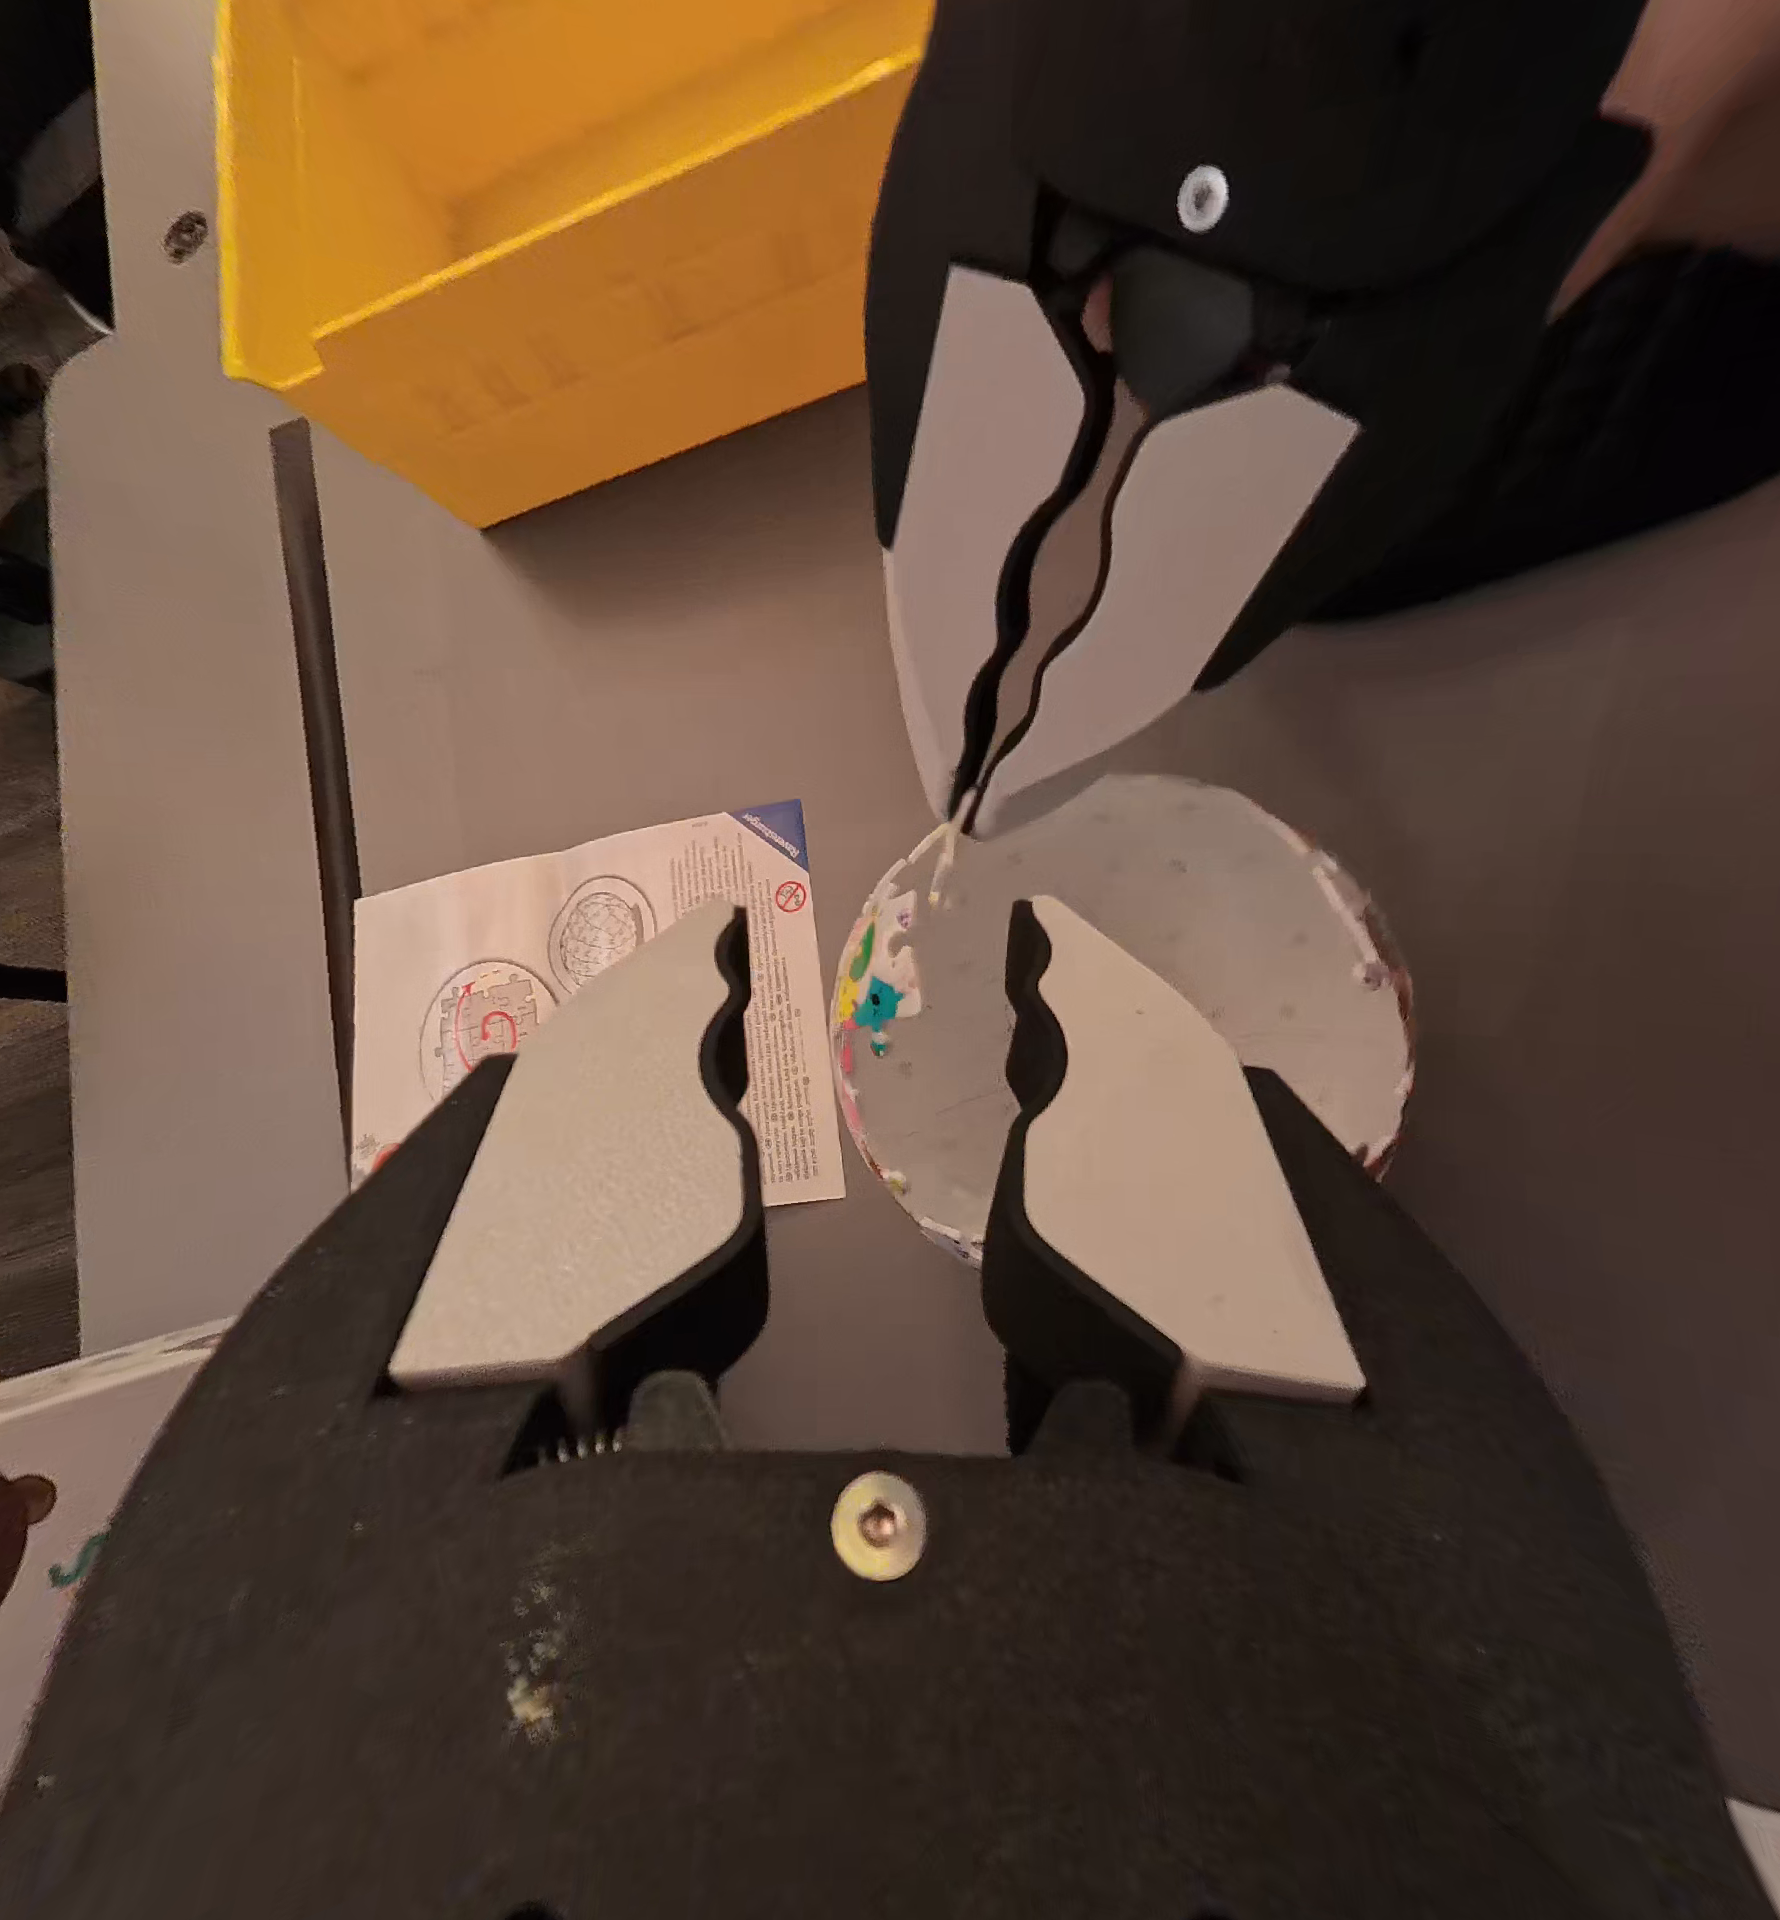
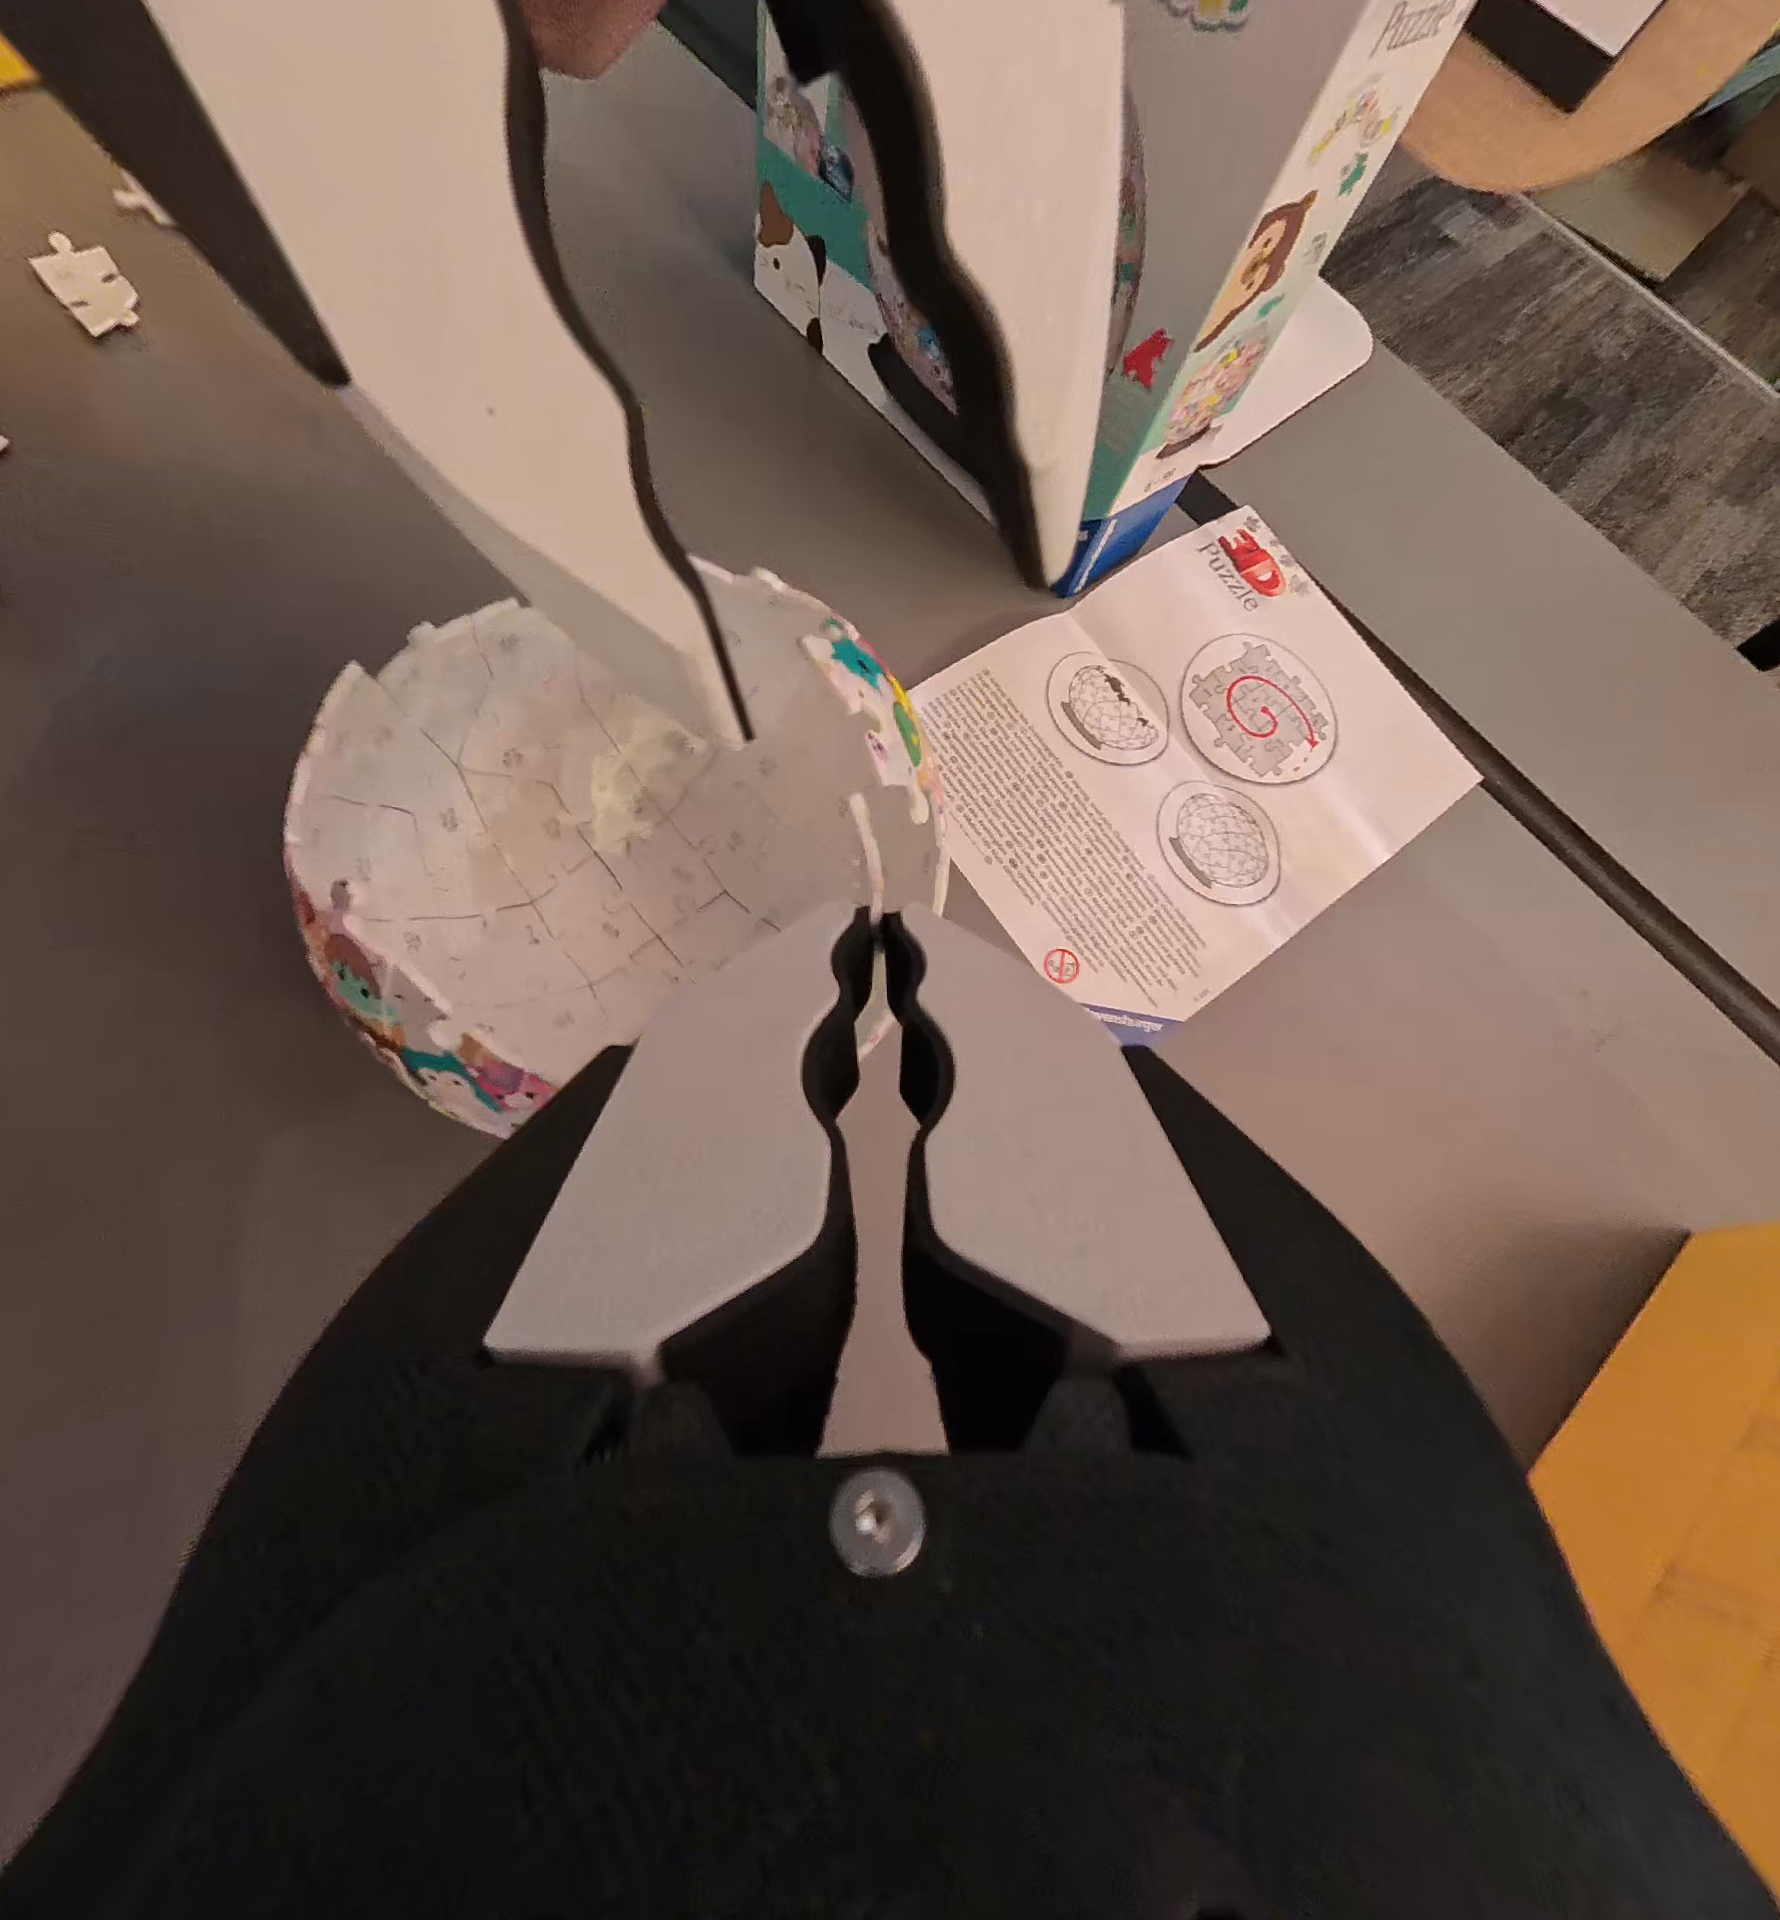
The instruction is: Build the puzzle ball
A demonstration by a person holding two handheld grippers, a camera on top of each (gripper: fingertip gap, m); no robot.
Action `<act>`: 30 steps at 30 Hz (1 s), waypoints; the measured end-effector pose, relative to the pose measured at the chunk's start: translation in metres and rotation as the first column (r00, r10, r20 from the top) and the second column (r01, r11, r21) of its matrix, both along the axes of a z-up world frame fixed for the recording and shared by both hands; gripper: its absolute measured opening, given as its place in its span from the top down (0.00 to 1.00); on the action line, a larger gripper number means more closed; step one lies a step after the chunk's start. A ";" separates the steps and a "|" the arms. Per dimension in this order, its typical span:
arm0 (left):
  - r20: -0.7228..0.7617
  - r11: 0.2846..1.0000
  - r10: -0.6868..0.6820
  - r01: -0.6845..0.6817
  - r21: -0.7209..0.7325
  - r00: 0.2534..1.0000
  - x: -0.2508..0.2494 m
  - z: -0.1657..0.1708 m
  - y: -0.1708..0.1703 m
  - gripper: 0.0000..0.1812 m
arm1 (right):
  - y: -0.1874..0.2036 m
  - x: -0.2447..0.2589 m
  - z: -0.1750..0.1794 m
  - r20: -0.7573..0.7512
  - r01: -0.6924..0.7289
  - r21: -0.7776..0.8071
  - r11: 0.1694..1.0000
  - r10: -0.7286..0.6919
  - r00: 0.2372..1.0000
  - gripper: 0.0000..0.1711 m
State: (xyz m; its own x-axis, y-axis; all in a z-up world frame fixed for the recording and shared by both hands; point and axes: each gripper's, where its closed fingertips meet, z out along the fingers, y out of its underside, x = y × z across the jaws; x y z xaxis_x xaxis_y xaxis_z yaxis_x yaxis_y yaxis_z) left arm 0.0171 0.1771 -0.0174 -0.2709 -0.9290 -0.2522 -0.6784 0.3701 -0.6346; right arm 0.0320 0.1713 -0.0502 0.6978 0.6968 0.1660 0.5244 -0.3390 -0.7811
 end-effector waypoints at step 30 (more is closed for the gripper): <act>-0.262 0.944 -0.090 0.166 0.285 0.961 0.013 -0.035 0.007 0.90 | 0.010 0.004 -0.006 0.028 0.021 0.089 0.996 -0.024 0.999 0.98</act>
State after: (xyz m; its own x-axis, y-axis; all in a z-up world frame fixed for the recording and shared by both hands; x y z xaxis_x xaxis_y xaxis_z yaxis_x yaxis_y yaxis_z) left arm 0.0299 0.1843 -0.0522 -0.4705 -0.7727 -0.4261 -0.7312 0.6117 -0.3018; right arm 0.0356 0.1814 -0.0559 0.7072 0.6626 0.2466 0.5400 -0.2811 -0.7934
